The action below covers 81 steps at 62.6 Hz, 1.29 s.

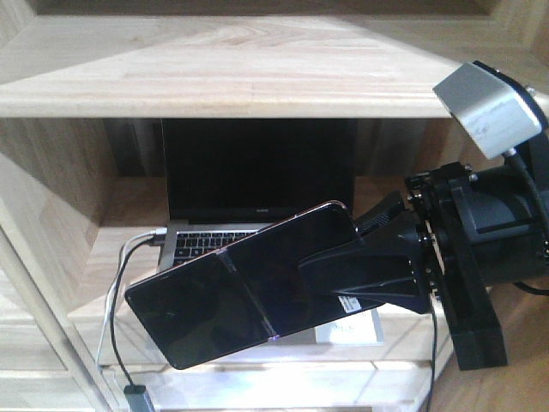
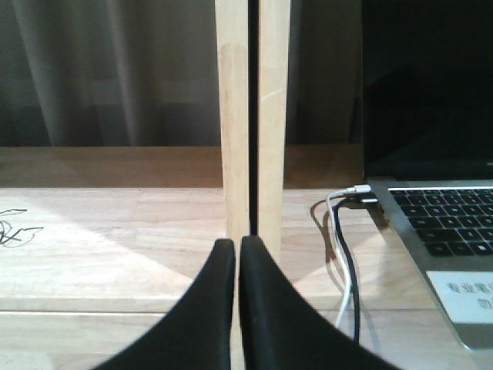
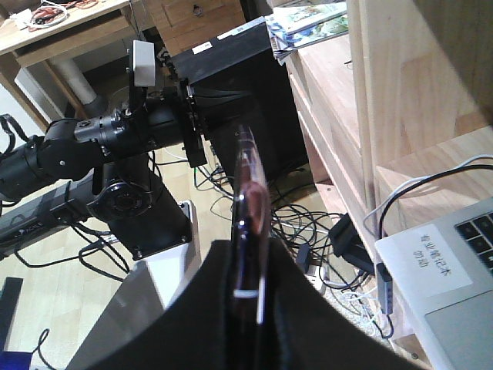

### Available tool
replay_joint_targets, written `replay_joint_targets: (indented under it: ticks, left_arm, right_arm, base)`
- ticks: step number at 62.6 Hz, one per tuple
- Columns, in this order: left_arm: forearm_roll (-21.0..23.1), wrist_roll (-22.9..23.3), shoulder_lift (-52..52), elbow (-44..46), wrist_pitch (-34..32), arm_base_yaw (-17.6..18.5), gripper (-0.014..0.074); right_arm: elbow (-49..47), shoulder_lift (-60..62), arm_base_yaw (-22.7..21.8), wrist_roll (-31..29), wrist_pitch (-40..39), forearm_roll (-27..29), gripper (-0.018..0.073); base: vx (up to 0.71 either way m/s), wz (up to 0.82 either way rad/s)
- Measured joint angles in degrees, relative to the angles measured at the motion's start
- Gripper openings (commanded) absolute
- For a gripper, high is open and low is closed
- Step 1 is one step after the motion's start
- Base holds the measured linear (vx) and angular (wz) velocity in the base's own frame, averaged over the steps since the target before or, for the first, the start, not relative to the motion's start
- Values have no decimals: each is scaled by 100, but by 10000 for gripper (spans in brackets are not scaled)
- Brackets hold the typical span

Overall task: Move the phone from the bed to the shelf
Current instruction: 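Hold the phone in the right gripper while approaching the shelf above the laptop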

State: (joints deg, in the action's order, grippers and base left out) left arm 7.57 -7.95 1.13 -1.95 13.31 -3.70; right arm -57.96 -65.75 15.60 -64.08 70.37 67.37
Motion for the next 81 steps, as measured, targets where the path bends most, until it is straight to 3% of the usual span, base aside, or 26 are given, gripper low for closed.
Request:
replay_joint_targets:
  ticks: [81]
  left_arm:
    - [0, 0, 0, 0, 0, 0, 1]
  right_arm:
    - [0, 0, 0, 0, 0, 0, -1]
  base:
    - [3, 1]
